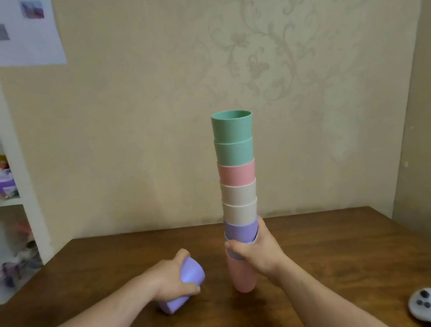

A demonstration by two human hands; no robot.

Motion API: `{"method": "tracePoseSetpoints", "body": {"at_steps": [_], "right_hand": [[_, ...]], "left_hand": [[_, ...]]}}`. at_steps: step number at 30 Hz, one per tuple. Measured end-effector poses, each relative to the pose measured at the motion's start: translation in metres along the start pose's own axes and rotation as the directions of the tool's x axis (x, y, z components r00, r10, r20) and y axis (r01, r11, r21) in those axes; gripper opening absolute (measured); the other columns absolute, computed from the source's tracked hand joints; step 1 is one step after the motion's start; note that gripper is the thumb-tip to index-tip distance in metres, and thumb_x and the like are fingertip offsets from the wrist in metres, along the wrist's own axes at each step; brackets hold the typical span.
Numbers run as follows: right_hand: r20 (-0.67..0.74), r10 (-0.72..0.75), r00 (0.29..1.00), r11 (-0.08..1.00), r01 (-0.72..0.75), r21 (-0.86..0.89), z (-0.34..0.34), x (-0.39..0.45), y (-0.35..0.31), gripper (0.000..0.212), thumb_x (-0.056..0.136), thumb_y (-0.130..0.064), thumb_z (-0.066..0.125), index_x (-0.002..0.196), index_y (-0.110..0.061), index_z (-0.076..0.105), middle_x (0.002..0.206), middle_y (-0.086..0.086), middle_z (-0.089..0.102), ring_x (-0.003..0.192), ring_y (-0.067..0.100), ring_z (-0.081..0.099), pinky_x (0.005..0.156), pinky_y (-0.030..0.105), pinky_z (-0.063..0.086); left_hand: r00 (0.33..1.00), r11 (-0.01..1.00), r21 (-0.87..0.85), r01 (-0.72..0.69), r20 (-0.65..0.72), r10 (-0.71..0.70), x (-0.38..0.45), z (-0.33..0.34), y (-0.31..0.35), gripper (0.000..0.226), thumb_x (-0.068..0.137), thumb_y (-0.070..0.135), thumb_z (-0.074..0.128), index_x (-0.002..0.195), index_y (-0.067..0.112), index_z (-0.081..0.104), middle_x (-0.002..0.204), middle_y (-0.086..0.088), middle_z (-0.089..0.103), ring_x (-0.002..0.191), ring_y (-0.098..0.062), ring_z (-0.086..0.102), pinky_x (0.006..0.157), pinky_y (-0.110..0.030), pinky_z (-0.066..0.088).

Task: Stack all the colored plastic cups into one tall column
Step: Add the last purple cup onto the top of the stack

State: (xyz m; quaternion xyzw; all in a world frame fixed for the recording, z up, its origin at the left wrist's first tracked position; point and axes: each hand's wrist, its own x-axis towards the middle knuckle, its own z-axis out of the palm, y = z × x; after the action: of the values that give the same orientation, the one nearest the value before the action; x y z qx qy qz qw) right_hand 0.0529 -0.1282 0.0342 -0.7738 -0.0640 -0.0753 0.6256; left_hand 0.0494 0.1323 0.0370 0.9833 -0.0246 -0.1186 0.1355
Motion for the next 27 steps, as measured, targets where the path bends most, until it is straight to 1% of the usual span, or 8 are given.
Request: {"method": "tracePoseSetpoints", "body": {"at_steps": [3, 6, 9, 12, 14, 18, 23, 27], "right_hand": [[-0.007, -0.001, 1.000, 1.000, 0.002, 0.013, 0.001, -0.005, 0.001, 0.073, 0.067, -0.034, 0.093, 0.130, -0.037, 0.058, 0.114, -0.009, 0.078, 0.105, 0.014, 0.077, 0.092, 0.040, 0.066], [-0.011, -0.003, 1.000, 1.000, 0.003, 0.012, 0.001, -0.009, 0.002, 0.069, 0.069, -0.031, 0.094, 0.128, -0.037, 0.059, 0.113, -0.010, 0.079, 0.103, 0.011, 0.077, 0.090, 0.037, 0.066], [-0.018, 0.007, 1.000, 1.000, -0.007, 0.007, 0.001, -0.013, 0.001, 0.071, 0.065, -0.036, 0.094, 0.127, -0.038, 0.060, 0.111, -0.010, 0.080, 0.102, 0.013, 0.078, 0.090, 0.038, 0.066], [-0.006, 0.006, 1.000, 1.000, -0.006, -0.009, 0.002, -0.015, 0.001, 0.078, 0.062, -0.042, 0.093, 0.131, -0.037, 0.058, 0.113, -0.009, 0.078, 0.104, 0.014, 0.077, 0.094, 0.043, 0.066], [-0.004, 0.006, 1.000, 1.000, -0.006, -0.009, 0.002, -0.018, 0.000, 0.078, 0.063, -0.042, 0.093, 0.131, -0.037, 0.057, 0.113, -0.009, 0.078, 0.104, 0.014, 0.077, 0.093, 0.041, 0.066], [0.010, 0.014, 1.000, 1.000, -0.014, 0.000, 0.002, -0.022, -0.003, 0.075, 0.065, -0.039, 0.092, 0.130, -0.040, 0.056, 0.115, -0.008, 0.077, 0.105, 0.015, 0.076, 0.093, 0.041, 0.066], [0.008, -0.004, 1.000, 1.000, 0.004, 0.000, 0.002, -0.024, -0.004, 0.071, 0.067, -0.037, 0.091, 0.129, -0.038, 0.057, 0.113, -0.008, 0.077, 0.103, 0.015, 0.076, 0.091, 0.037, 0.066], [0.011, -0.015, 1.000, 1.000, 0.015, 0.005, 0.002, -0.025, -0.004, 0.070, 0.068, -0.038, 0.089, 0.129, -0.038, 0.056, 0.113, -0.008, 0.076, 0.104, 0.016, 0.075, 0.091, 0.037, 0.065]], "left_hand": [[0.983, 0.881, -0.463, -0.092, -0.186, 0.005, -0.003, -0.008, -0.003, 0.099, 0.078, 0.029, 0.092, 0.158, 0.030, 0.033, 0.124, -0.005, 0.064, 0.105, -0.024, 0.070, 0.092, -0.039, 0.060], [0.904, 0.566, -0.772, -0.290, -0.415, -0.102, -0.009, -0.055, 0.026, 0.114, 0.070, 0.011, 0.093, 0.166, 0.025, 0.031, 0.134, -0.011, 0.065, 0.113, -0.029, 0.069, 0.095, -0.040, 0.058], [0.783, 0.263, -0.787, -0.558, -0.604, -0.146, -0.029, -0.122, 0.068, 0.111, 0.051, 0.039, 0.094, 0.151, 0.013, 0.053, 0.137, -0.014, 0.072, 0.122, -0.029, 0.073, 0.099, -0.047, 0.061], [0.624, 0.067, -0.642, -0.763, -0.761, -0.177, -0.062, -0.181, 0.107, 0.085, 0.069, 0.037, 0.091, 0.140, 0.004, 0.059, 0.129, -0.014, 0.077, 0.112, -0.022, 0.078, 0.099, -0.050, 0.064], [0.551, -0.004, -0.561, -0.828, -0.813, -0.188, -0.083, -0.211, 0.130, 0.084, 0.072, 0.039, 0.091, 0.141, 0.007, 0.055, 0.131, -0.010, 0.075, 0.115, -0.020, 0.077, 0.104, -0.050, 0.062], [0.522, 0.056, -0.527, -0.848, -0.849, -0.076, -0.107, -0.229, 0.164, 0.079, 0.068, 0.038, 0.095, 0.135, 0.018, 0.057, 0.126, 0.000, 0.074, 0.118, -0.018, 0.076, 0.110, -0.049, 0.059], [0.598, 0.293, -0.554, -0.779, -0.798, 0.080, -0.106, -0.207, 0.186, 0.090, 0.089, 0.023, 0.091, 0.162, 0.024, 0.039, 0.143, 0.004, 0.062, 0.119, -0.009, 0.066, 0.095, -0.022, 0.057], [0.650, 0.355, -0.580, -0.733, -0.750, 0.119, -0.090, -0.198, 0.192, 0.095, 0.085, 0.028, 0.090, 0.163, 0.034, 0.036, 0.140, 0.007, 0.062, 0.121, -0.013, 0.067, 0.095, -0.030, 0.057]]}}
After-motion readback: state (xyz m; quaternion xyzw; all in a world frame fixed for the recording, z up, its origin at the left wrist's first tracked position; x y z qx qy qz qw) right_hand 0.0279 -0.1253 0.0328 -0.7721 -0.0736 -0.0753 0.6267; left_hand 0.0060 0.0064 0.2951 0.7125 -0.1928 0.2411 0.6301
